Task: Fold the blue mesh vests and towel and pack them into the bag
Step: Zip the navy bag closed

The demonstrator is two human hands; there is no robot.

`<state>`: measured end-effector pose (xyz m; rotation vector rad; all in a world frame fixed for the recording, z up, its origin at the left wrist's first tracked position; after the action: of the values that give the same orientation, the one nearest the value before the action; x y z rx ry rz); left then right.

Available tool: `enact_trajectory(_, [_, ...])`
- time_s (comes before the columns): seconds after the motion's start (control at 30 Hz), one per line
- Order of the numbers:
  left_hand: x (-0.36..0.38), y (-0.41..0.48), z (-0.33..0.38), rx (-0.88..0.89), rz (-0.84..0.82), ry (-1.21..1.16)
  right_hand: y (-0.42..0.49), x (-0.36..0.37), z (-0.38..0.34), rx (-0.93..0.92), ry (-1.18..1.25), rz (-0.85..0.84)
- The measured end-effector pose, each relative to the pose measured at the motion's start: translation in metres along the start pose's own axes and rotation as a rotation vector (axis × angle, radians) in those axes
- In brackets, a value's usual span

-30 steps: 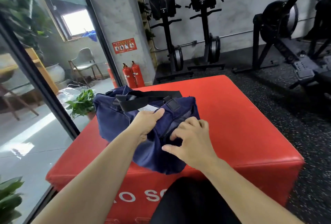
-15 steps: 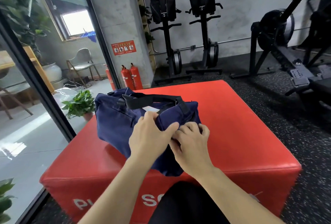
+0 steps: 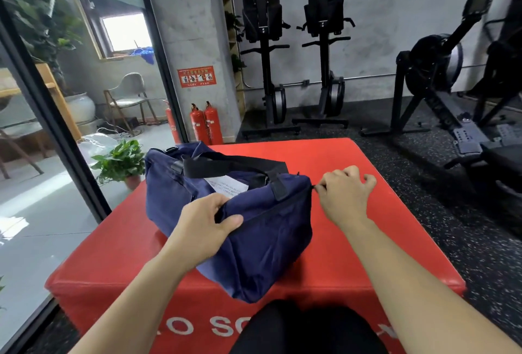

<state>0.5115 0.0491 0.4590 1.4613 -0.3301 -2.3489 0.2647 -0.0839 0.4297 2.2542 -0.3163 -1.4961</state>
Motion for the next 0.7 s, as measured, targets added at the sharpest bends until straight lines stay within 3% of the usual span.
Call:
enact_trajectory(0.1, [0.003,0.001,-0.003,0.025,-0.065,-0.039,0.014,0.017,-0.008,-0.009,-0.001,-0.116])
enact_trajectory(0.17, [0.003,0.000,-0.005,0.001,-0.122,-0.114,0.027,0.019,-0.007,0.040,0.179,-0.178])
enact_trajectory(0.27, [-0.018,0.012,-0.028,-0.205,-0.035,-0.289,0.051,0.009,-0.001,0.179,0.463,-0.209])
enact_trajectory(0.33, [-0.042,0.030,-0.058,-0.379,0.122,-0.194,0.067,0.008,-0.008,0.178,0.470,-0.259])
enact_trajectory(0.4, [-0.052,0.043,-0.080,-0.554,0.147,-0.139,0.077,0.016,-0.019,0.159,0.448,-0.352])
enact_trajectory(0.53, [-0.014,0.057,-0.089,-0.775,-0.113,-0.286,0.095,0.056,-0.041,0.168,0.340,-0.566])
enact_trajectory(0.7, [0.016,0.078,-0.104,-0.817,-0.237,-0.217,0.095,0.103,-0.061,0.210,0.330,-0.826])
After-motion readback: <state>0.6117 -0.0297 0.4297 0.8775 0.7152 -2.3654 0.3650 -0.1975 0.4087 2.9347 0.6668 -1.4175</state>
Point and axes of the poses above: each hand's wrist, its own y-axis towards the middle knuckle, its own x-axis out of the palm, z = x × y, the point moved 10 cm from there along y, towards the middle knuckle, and after that the axes turned 10 degrees about y, right-handed, at the moved point
